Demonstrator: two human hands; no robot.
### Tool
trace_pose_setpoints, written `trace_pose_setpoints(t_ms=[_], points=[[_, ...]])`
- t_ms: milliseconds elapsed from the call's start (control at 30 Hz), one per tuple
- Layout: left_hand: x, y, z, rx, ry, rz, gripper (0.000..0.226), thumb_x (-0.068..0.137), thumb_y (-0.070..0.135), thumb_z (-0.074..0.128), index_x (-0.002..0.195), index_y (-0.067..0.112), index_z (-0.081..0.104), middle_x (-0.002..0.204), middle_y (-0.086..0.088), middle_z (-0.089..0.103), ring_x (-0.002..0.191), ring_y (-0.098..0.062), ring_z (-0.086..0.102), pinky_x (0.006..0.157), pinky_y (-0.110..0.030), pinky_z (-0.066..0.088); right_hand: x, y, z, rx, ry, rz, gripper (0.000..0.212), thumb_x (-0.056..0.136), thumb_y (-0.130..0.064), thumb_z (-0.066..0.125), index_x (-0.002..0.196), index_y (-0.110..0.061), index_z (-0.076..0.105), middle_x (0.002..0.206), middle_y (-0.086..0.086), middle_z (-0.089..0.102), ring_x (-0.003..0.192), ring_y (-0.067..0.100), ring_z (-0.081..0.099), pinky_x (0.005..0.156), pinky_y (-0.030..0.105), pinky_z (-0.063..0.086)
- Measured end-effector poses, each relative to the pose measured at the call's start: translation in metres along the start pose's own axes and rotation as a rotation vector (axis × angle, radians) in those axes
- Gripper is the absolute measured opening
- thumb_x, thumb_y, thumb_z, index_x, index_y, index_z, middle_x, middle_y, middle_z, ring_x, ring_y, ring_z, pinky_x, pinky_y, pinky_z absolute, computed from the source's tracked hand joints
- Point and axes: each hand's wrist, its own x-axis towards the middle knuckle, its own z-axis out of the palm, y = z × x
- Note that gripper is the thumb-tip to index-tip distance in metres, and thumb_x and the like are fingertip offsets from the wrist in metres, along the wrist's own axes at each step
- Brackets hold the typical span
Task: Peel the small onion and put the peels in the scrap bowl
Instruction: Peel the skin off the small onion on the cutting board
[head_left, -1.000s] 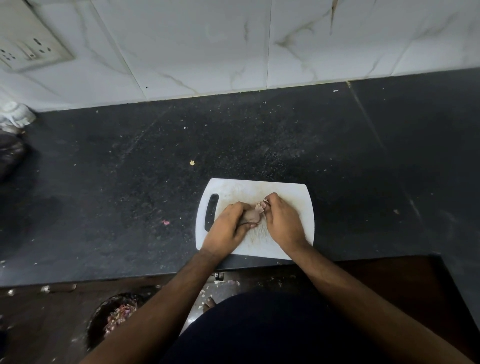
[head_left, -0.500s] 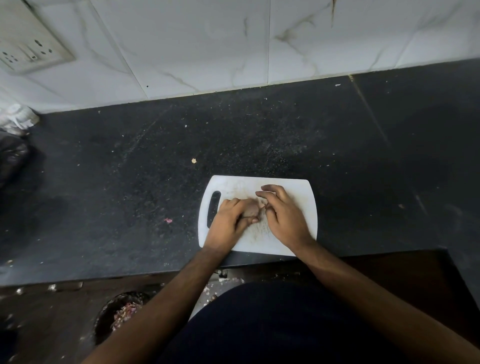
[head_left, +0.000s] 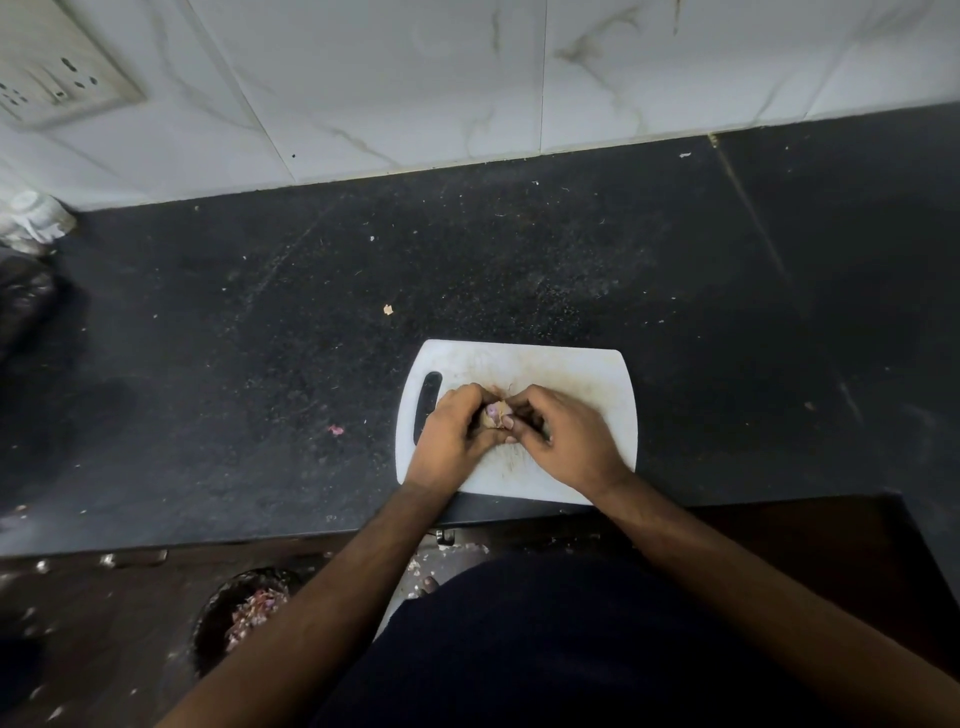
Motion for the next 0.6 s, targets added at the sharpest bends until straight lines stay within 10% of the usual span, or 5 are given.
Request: trace_pose_setpoints(t_ms=[600], points=[[-0.0044, 0.0037, -0.0013, 0.114, 0.017, 0.039, 0.038, 0.075, 0.031, 0.089, 0.095, 0.025, 0.058, 0.091, 0.02, 0.055, 0.089, -0.01, 0.052, 0.076, -0.014, 0.039, -0.0025, -0.0045, 0.002, -0.15, 0.043, -0.005, 0.014, 0.092, -0.023, 0.067, 0.104, -0.018, 0.069, 0.09, -0.004, 0.073, 0.079, 0.016, 0.066, 0.063, 0.036, 0.054]])
